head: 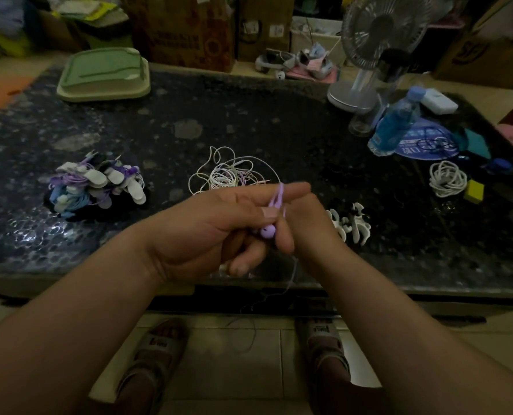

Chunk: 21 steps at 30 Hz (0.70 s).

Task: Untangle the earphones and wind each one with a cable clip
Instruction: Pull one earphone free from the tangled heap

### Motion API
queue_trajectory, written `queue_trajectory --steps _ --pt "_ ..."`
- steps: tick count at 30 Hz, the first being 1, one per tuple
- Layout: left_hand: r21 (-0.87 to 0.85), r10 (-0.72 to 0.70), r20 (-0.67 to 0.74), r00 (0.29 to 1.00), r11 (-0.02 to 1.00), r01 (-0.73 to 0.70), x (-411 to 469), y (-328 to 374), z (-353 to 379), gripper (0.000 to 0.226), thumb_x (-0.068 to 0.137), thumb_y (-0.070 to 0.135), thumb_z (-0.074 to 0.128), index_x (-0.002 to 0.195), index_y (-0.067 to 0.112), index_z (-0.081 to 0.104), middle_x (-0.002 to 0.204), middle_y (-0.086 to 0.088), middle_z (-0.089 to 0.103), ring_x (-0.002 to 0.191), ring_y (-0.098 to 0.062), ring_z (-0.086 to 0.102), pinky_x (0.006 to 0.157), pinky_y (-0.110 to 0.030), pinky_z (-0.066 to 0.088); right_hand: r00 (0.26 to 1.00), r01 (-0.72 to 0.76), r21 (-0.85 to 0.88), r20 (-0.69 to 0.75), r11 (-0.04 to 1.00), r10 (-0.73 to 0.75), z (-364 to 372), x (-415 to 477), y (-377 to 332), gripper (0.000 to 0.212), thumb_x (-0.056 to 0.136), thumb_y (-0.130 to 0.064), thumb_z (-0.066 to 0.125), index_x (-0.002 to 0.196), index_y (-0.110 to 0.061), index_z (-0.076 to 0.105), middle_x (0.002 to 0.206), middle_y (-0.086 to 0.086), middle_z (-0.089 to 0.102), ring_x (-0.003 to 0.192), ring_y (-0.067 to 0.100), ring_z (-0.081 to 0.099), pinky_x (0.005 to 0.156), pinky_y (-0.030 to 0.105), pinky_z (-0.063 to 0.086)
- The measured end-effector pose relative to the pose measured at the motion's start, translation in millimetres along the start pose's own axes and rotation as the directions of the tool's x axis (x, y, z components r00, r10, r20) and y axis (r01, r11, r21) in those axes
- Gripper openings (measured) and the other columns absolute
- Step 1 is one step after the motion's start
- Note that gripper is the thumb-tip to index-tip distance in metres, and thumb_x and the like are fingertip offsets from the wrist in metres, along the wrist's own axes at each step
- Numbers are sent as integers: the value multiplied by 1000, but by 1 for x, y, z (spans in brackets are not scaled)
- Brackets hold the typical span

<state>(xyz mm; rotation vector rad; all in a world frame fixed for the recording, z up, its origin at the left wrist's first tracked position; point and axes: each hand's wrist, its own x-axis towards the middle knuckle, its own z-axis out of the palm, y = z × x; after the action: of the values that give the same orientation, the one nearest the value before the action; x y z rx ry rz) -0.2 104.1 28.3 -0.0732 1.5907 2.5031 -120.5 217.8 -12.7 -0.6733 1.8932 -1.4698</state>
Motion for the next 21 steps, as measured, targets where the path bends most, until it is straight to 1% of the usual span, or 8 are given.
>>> queue_trajectory --steps 3,6,8,13,14,15,16,21 --pt "144 59 -225 973 989 -26 3 3 -4 44 105 11 47 147 25 51 95 -16 71 41 -10 44 40 -14 39 999 16 -167 -36 986 -22 -2 2 3 45 107 -46 49 89 -12 75 76 8 73 70 27 67 68 45 53" --pt "324 168 -413 895 946 -27 8 3 -17 50 111 13 41 157 33 39 102 -27 72 43 -13 40 46 -13 41 998 36 -181 61 983 -25 5 -7 -3 37 110 -41 45 101 -24 77 66 5 62 59 7 54 61 33 43" --pt "529 266 -473 840 848 29 8 3 -31 52 112 16 41 161 33 32 108 -7 78 44 -14 43 47 -19 42 995 79 -306 87 949 -55 8 -12 -6 38 109 -40 47 94 -18 74 71 8 65 59 7 54 62 35 44" --pt "787 253 -422 871 578 214 5 -4 -35 43 113 26 41 152 42 43 114 -4 76 49 -4 55 52 -34 53 978 208 -563 104 800 -181 -4 -13 -13 20 102 -34 60 85 -28 69 65 -11 61 59 3 55 53 21 39" --pt "826 228 -390 892 515 230 5 -6 -34 35 113 25 42 143 40 50 116 1 74 54 5 59 55 -27 56 974 224 -593 101 773 -205 -8 -12 -14 14 100 -32 63 88 -27 69 70 -11 64 65 2 58 56 21 42" --pt "857 188 -363 912 452 248 5 -7 -31 30 112 23 42 133 42 53 110 8 72 67 14 60 76 -2 36 970 234 -590 90 772 -225 -11 -12 -16 8 98 -30 67 90 -27 69 76 -12 66 71 1 60 60 19 44" --pt "872 126 -344 930 409 268 4 -7 -27 25 112 22 42 123 41 54 100 13 71 72 11 64 53 -7 31 967 242 -569 78 786 -241 -14 -10 -18 4 95 -28 70 92 -26 68 80 -11 67 74 1 61 62 18 45" --pt "658 -134 -232 963 708 257 -5 3 -13 28 105 3 41 97 20 62 88 -5 73 52 -18 54 56 -34 46 966 243 -162 136 956 -222 -35 -7 -34 6 98 -5 67 102 -10 69 87 3 72 78 11 71 69 24 57"
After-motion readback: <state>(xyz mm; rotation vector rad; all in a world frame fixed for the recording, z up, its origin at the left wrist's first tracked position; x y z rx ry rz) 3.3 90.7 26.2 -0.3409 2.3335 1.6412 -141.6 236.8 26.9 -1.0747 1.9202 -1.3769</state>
